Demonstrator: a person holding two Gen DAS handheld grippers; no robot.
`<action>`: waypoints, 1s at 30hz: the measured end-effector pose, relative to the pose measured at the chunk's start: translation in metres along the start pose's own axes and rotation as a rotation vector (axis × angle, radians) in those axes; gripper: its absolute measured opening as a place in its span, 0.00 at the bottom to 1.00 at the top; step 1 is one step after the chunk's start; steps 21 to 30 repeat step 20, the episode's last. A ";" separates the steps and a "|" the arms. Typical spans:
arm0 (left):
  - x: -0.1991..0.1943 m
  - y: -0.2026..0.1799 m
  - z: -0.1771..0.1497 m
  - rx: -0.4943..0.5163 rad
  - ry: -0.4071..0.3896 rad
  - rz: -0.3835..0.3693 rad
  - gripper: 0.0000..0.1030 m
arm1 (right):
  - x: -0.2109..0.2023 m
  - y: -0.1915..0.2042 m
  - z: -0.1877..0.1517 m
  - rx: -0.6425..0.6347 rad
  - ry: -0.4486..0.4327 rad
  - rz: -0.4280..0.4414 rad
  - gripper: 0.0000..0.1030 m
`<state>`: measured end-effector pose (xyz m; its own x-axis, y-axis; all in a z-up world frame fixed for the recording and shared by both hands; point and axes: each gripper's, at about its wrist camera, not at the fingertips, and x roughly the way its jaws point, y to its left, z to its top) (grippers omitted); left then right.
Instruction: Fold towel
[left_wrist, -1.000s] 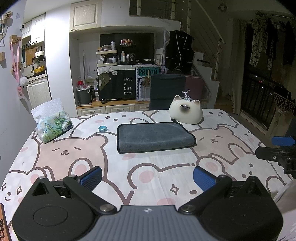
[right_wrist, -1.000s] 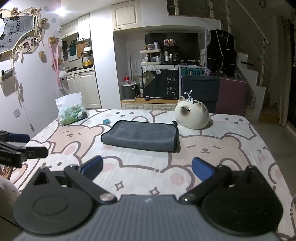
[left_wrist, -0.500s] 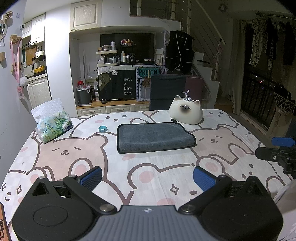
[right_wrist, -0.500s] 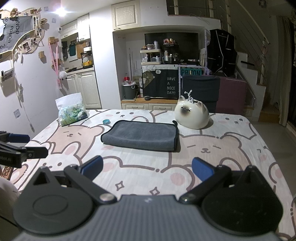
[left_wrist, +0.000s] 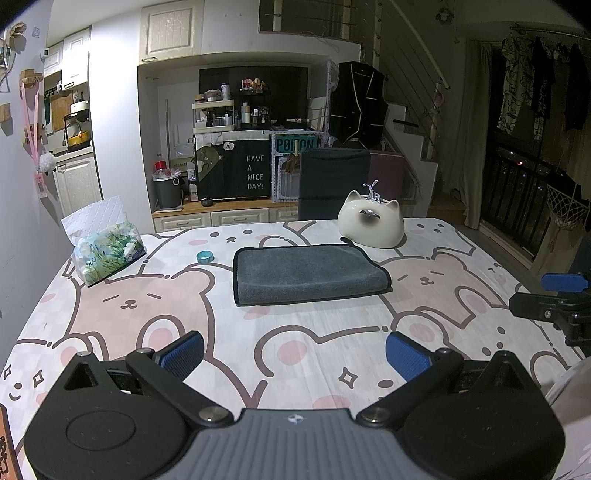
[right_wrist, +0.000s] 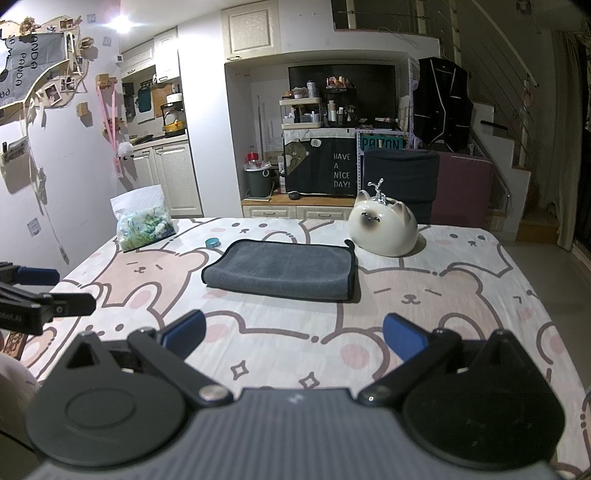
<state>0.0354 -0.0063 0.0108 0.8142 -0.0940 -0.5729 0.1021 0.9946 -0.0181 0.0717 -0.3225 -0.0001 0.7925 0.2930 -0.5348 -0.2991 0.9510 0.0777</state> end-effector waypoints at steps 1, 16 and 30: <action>0.000 0.000 0.000 0.001 0.000 0.000 1.00 | 0.000 0.000 0.000 0.000 0.000 0.000 1.00; 0.000 0.000 -0.001 -0.001 0.000 0.001 1.00 | 0.000 0.000 0.000 0.001 0.000 0.001 1.00; -0.001 0.001 0.002 -0.006 0.000 0.007 1.00 | 0.000 0.000 0.000 0.001 0.001 0.001 1.00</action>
